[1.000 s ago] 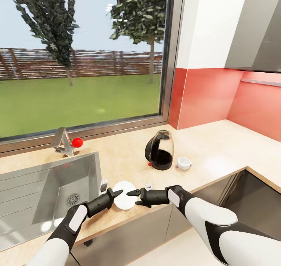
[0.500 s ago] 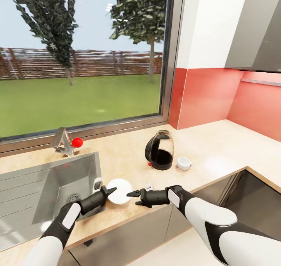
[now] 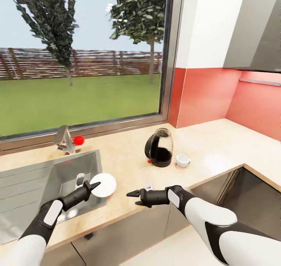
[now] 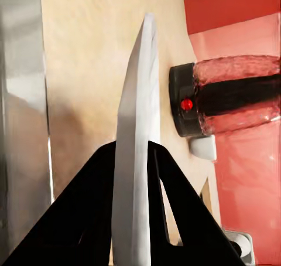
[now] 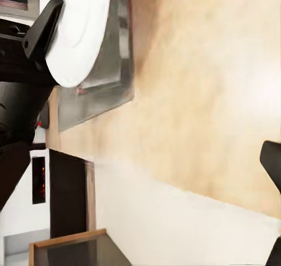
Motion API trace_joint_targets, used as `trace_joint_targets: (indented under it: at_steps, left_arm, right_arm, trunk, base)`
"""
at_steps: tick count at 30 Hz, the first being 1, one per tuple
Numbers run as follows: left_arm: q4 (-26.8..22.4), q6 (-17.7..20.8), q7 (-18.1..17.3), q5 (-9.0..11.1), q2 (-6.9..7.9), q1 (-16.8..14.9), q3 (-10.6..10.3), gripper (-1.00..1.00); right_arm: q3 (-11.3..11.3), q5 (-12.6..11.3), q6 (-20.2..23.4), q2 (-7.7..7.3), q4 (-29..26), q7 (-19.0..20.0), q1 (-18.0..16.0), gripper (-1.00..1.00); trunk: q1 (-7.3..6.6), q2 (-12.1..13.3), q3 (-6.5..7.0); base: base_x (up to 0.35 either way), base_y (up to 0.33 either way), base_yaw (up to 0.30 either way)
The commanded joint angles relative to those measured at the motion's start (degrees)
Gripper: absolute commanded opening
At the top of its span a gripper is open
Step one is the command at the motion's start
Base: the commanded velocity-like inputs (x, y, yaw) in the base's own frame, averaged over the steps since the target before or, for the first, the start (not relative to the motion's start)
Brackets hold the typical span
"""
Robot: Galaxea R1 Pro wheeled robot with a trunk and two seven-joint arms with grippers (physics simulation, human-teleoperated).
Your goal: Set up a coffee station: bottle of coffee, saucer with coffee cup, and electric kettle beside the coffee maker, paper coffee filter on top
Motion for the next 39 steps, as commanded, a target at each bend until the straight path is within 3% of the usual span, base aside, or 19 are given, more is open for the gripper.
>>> trace_joint_targets:
  at_steps: [1, 13, 24, 27, 29, 32, 33, 34, 37, 39]
  left_arm:
    - [-0.4, 0.4, -0.1, -0.1, 0.00, 0.0, 0.2, -1.00]
    - [-0.9, 0.5, -0.1, -0.1, -0.15, 0.3, 0.1, -1.00]
    - [-0.9, 0.5, -0.2, 0.0, -0.25, 0.1, 0.0, -1.00]
    - [-1.0, 0.6, -0.3, 1.2, -0.25, 0.0, 0.0, -1.00]
    - [-1.5, 0.7, -0.3, 2.6, -0.23, 0.2, -0.4, -1.00]
    - [-4.3, 4.1, -0.3, 3.9, -0.53, 0.6, -0.7, -1.00]
    - [-9.6, 9.6, -0.4, 4.3, -0.98, 0.8, -0.7, -1.00]
    - [-10.3, 10.0, -0.4, 4.3, -1.04, 0.8, -0.8, -1.00]
    - [-15.1, 11.6, -0.5, 4.5, -1.47, 0.9, -0.9, -1.00]
    - [-16.8, 12.5, -0.8, 4.9, -1.54, 1.0, -0.9, -1.00]
  right_arm:
    - [0.1, 0.9, 0.4, 0.08, -0.2, 0.4, 0.0, 1.00]
    - [0.0, 0.9, 0.4, 0.08, 0.0, 3.3, -0.1, 1.00]
    - [0.4, 1.2, 0.4, 0.08, -0.3, 3.1, 0.0, 1.00]
    - [0.6, 1.4, 0.3, 0.08, -1.3, 1.9, 0.0, 1.00]
    - [0.7, 1.4, 0.2, 0.08, -2.1, -1.9, 0.7, 1.00]
    - [0.7, 1.4, -1.6, -0.32, -3.3, -11.9, 3.7, 1.00]
    - [0.7, 1.6, -8.5, -2.74, -3.7, -21.1, 8.0, 1.00]
    - [0.7, 1.6, -9.5, -3.13, -3.7, -22.2, 8.7, 1.00]
    - [0.9, 2.5, -16.3, -6.19, -3.8, -30.2, 15.4, 1.00]
    - [1.0, 6.6, -20.1, -7.46, -3.8, -34.0, 20.3, 1.00]
  trunk:
    - [0.01, -0.1, -0.14]
    - [0.01, -0.1, -0.14]
    - [0.01, -0.1, -0.14]
    - [0.01, -0.1, -0.14]
    - [0.01, -0.1, -0.14]
    - [0.01, -0.1, -0.14]
    - [0.01, -0.1, -0.14]
    - [0.01, -0.1, -0.14]
    - [0.01, -0.1, -0.14]
    - [0.01, -0.1, -0.14]
  base:
    - [-0.329, 0.000, 0.000]
    - [-0.339, -0.079, 0.000]
    - [-0.340, -0.141, 0.000]
    - [-0.340, -0.133, 0.000]
    - [-0.340, -0.132, 0.000]
    - [-0.339, -0.129, 0.000]
    - [-0.291, -0.080, 0.000]
    - [-0.277, -0.064, 0.000]
    - [-0.190, -0.021, 0.000]
    - [-0.082, -0.004, 0.000]
